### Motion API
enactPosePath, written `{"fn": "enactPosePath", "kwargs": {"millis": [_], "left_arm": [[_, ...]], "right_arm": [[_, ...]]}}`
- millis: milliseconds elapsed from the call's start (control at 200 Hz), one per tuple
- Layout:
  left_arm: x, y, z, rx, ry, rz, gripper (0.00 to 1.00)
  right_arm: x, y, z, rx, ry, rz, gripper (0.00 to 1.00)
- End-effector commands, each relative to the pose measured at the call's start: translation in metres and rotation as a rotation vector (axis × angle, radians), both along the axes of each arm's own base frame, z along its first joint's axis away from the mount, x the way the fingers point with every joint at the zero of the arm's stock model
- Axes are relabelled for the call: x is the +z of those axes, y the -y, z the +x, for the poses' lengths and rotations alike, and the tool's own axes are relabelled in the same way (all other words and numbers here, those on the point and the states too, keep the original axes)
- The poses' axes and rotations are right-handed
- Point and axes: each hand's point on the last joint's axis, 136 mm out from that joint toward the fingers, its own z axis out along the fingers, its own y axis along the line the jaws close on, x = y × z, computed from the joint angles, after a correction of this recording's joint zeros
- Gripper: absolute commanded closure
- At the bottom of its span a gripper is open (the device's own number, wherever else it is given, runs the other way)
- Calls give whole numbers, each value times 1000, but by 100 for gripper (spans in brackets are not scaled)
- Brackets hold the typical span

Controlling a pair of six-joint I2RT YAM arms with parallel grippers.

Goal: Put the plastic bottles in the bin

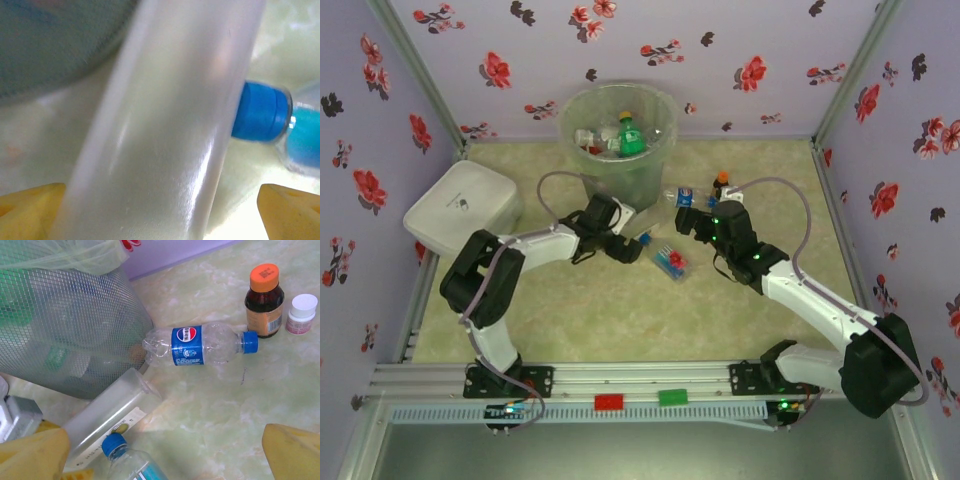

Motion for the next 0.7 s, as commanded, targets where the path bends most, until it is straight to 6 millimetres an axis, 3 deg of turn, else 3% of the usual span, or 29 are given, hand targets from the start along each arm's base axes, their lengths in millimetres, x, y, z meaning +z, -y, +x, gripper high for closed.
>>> {"fn": "enactPosePath", "kwargs": {"millis": [0,155,470,695], "left_arm": [[8,-1,-10,19,-9,-14,4],[1,-2,-5,23,5,11,8],[-12,5,14,5,28,63,25],[-2,7,11,-22,66,57,48]], "right_arm": [[-3,1,1,-15,3,4,0],[-3,0,1,-13,3,8,0],[4,5,-3,-18,11,-1,0],[1,8,-5,-28,8,-5,0]]}}
